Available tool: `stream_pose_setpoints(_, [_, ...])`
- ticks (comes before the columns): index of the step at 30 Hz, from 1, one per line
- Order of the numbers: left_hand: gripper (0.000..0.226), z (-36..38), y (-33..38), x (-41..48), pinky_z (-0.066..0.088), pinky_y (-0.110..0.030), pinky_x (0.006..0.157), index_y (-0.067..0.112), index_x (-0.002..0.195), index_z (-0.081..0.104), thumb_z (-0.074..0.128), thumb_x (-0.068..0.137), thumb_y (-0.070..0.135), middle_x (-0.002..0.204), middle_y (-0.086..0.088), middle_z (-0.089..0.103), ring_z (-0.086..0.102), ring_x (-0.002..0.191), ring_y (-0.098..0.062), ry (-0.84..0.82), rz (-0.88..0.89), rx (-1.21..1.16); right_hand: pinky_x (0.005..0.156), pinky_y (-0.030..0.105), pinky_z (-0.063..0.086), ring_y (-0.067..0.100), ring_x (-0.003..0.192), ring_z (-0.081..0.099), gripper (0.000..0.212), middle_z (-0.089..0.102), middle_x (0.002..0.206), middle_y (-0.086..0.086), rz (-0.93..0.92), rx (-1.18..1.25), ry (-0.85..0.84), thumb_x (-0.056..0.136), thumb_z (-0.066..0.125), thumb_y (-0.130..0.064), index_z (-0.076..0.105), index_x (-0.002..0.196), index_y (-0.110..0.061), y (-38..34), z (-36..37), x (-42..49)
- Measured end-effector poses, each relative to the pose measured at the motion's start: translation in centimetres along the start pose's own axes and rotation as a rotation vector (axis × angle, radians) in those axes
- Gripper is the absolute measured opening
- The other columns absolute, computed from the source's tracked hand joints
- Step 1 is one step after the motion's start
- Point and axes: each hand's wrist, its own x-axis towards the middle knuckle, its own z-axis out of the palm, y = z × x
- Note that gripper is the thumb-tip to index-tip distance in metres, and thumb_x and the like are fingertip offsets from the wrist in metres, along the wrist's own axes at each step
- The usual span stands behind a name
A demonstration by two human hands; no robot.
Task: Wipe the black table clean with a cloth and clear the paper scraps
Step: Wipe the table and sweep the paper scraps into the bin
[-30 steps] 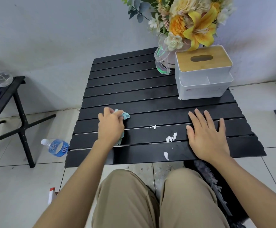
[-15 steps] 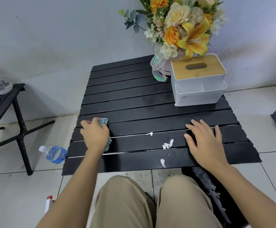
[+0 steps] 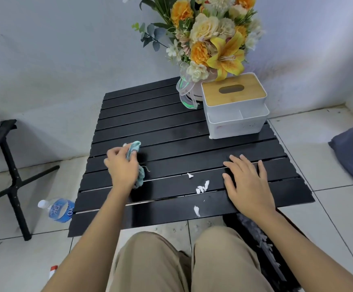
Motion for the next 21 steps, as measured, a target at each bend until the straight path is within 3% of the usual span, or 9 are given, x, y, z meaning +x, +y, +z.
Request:
stream_pose_setpoints(3, [0.034, 0.6, -0.4, -0.1, 0.035, -0.048, 0.098, 0.017, 0.121, 0.058, 0.051, 0.092, 0.032, 0.133, -0.015, 0.039, 0.038, 0.114, -0.04, 0.074, -0.195, 0.155, 0.116, 0.056, 0.02, 0.021, 0.14, 0.037, 0.034, 0.052, 0.14, -0.004, 0.015, -0.023, 0.019, 0.098, 0.04, -0.033, 0.057, 0.124, -0.022, -0.1, 0.1, 0.2])
stream_pose_setpoints(5, [0.037, 2.9, 1.5, -1.0, 0.036, -0.045, 0.093, 0.016, 0.126, 0.056, 0.051, 0.092, 0.03, 0.133, -0.016, 0.041, 0.042, 0.109, -0.04, 0.079, -0.097, 0.24, 0.115, 0.056, 0.021, 0.022, 0.138, 0.038, 0.036, 0.053, 0.138, -0.004, 0.028, -0.033, 0.014, 0.095, 0.037, -0.035, 0.057, 0.123, -0.022, -0.3, 0.2, 0.2])
stream_pose_setpoints(8, [0.039, 6.5, 5.5, -4.3, 0.034, -0.039, 0.088, 0.018, 0.127, 0.058, 0.045, 0.091, 0.027, 0.131, -0.013, 0.049, 0.047, 0.104, -0.036, -0.043, 0.232, 0.268, 0.114, 0.057, 0.023, 0.023, 0.137, 0.04, 0.034, 0.054, 0.136, -0.004, 0.016, -0.041, 0.003, 0.095, 0.038, -0.034, 0.057, 0.121, -0.022, -0.4, 0.1, 0.2])
stream_pose_setpoints(11, [0.034, 7.2, 8.5, -7.0, 0.032, -0.033, 0.095, 0.019, 0.127, 0.059, 0.048, 0.095, 0.022, 0.129, -0.011, 0.044, 0.043, 0.102, -0.032, -0.248, 0.395, 0.079, 0.118, 0.052, 0.014, 0.019, 0.14, 0.035, 0.028, 0.052, 0.139, -0.006, 0.033, 0.045, -0.008, 0.098, 0.046, -0.031, 0.058, 0.122, -0.023, -0.1, -0.2, 0.3])
stream_pose_setpoints(15, [0.032, 4.2, 8.6, -7.1, 0.032, -0.02, 0.103, 0.018, 0.128, 0.06, 0.054, 0.096, 0.021, 0.123, 0.001, 0.05, 0.045, 0.117, -0.014, -0.491, 0.331, -0.247, 0.121, 0.042, 0.007, 0.013, 0.139, 0.034, 0.027, 0.052, 0.138, -0.004, 0.057, 0.24, -0.002, 0.095, 0.054, -0.023, 0.06, 0.121, -0.022, 0.7, -1.0, 0.2])
stream_pose_setpoints(19, [0.02, -0.8, 5.5, -5.1, 0.043, -0.014, 0.087, 0.015, 0.111, 0.067, 0.059, 0.094, 0.016, 0.106, 0.003, 0.062, 0.058, 0.096, -0.005, -0.263, 0.209, -0.431, 0.12, 0.045, 0.01, 0.017, 0.139, 0.036, 0.025, 0.053, 0.137, -0.003, 0.039, 0.171, 0.018, 0.095, 0.052, -0.02, 0.062, 0.118, -0.021, 0.3, -0.7, -0.3])
stream_pose_setpoints(21, [0.013, -3.8, 2.2, -2.6, 0.046, -0.023, 0.073, 0.014, 0.098, 0.066, 0.056, 0.094, 0.023, 0.091, -0.003, 0.063, 0.057, 0.078, -0.008, -0.145, 0.135, -0.381, 0.12, 0.047, 0.009, 0.02, 0.139, 0.035, 0.027, 0.052, 0.138, -0.001, 0.04, 0.139, 0.022, 0.095, 0.051, -0.018, 0.062, 0.119, -0.02, -0.1, -0.5, -0.3])
